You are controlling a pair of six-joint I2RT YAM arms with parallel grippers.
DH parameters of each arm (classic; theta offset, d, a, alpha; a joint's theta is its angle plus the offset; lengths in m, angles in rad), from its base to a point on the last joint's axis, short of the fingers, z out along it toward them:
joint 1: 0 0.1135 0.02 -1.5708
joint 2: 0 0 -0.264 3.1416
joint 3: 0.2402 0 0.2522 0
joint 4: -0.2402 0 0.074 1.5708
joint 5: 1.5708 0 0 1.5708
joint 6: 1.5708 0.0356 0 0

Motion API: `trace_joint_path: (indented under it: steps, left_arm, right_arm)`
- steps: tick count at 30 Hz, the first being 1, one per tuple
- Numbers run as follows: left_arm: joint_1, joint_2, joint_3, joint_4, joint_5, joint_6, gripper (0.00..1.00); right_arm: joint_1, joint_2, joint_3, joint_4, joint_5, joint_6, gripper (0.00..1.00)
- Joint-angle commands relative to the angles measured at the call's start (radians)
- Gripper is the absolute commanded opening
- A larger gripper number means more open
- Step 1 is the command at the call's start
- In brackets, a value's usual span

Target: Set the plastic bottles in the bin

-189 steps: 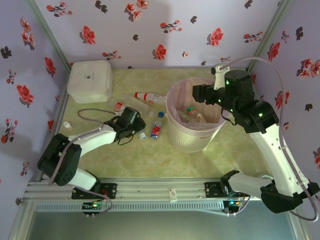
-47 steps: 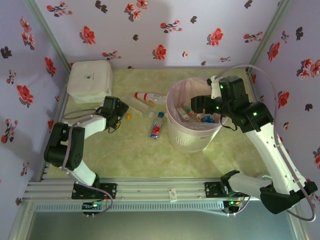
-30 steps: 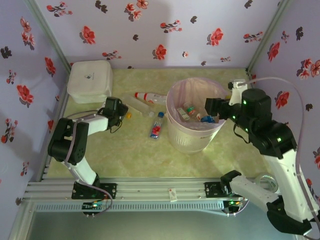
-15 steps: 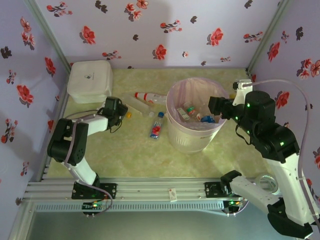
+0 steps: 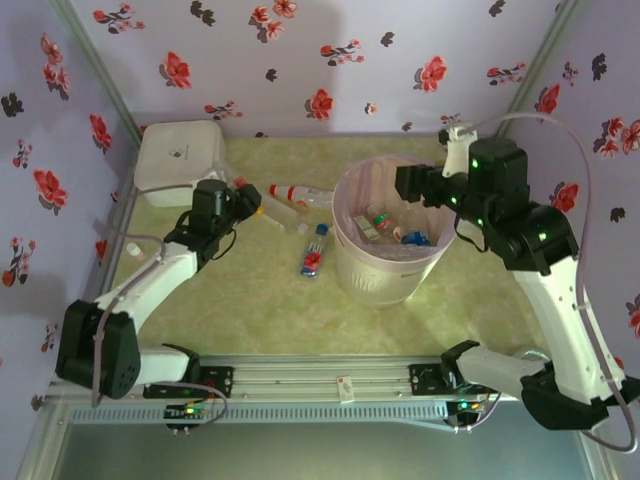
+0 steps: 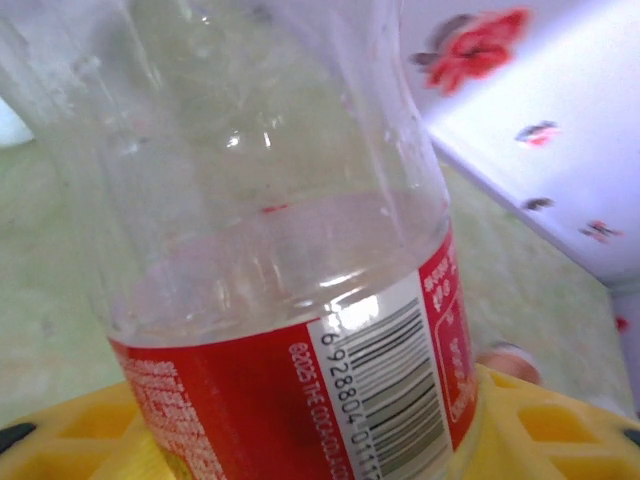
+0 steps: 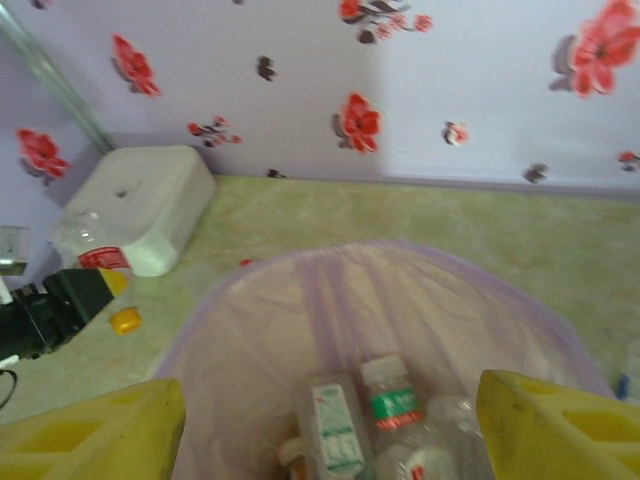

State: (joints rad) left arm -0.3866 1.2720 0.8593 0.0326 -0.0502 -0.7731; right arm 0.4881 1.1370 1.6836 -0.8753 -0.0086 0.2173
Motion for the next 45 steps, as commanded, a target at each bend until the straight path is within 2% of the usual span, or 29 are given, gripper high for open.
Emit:
trace_joint_path:
  steps: [1,3,7,12,18,23,27,36,37,41,44,45]
  left_arm:
    - [-0.036,-0.062,0.050,-0.045,0.077,0.226,0.24]
    - [-0.069,-0.078,0.070,-0.069,0.091,0.309,0.20]
    - [-0.144,-0.113,0.093,-0.081,0.121,0.451,0.18]
    - [-0.219,-0.166,0.075,-0.006,0.198,0.558,0.18]
    - [-0.233,-0.218,0.020,0.141,0.345,0.539,0.18]
    - [-0.233,-0.219,0.018,0.181,0.399,0.521,0.17]
    - [-0.235,-0.186,0.029,0.214,0.457,0.501,0.16]
    - [-0.247,-0.150,0.030,0.268,0.502,0.482,0.16]
    - [-0.247,-0.147,0.031,0.268,0.502,0.482,0.16]
    - [-0.247,-0.152,0.025,0.268,0.502,0.481,0.16]
    - [-0.246,-0.154,0.020,0.268,0.502,0.482,0.17]
    - [-0.247,-0.154,0.020,0.269,0.500,0.482,0.21]
  right_arm:
    - [0.038,0.066,0.052,0.064,-0.087,-0.008,0.77]
    - [0.055,0.123,0.075,0.079,-0.084,-0.007,0.77]
    - [0.119,0.222,0.123,0.122,-0.112,0.006,0.77]
    - [0.154,0.328,0.181,0.147,-0.210,0.027,0.79]
    - [0.158,0.408,0.203,0.191,-0.371,0.076,0.82]
    - [0.164,0.442,0.200,0.246,-0.491,0.103,0.84]
    - [0.165,0.472,0.194,0.264,-0.524,0.109,0.84]
    - [0.165,0.503,0.173,0.334,-0.584,0.139,0.85]
    - [0.165,0.506,0.176,0.336,-0.586,0.143,0.84]
    - [0.164,0.495,0.172,0.335,-0.570,0.135,0.67]
    - [0.164,0.487,0.171,0.334,-0.562,0.129,0.65]
    - [0.162,0.486,0.171,0.334,-0.559,0.129,0.64]
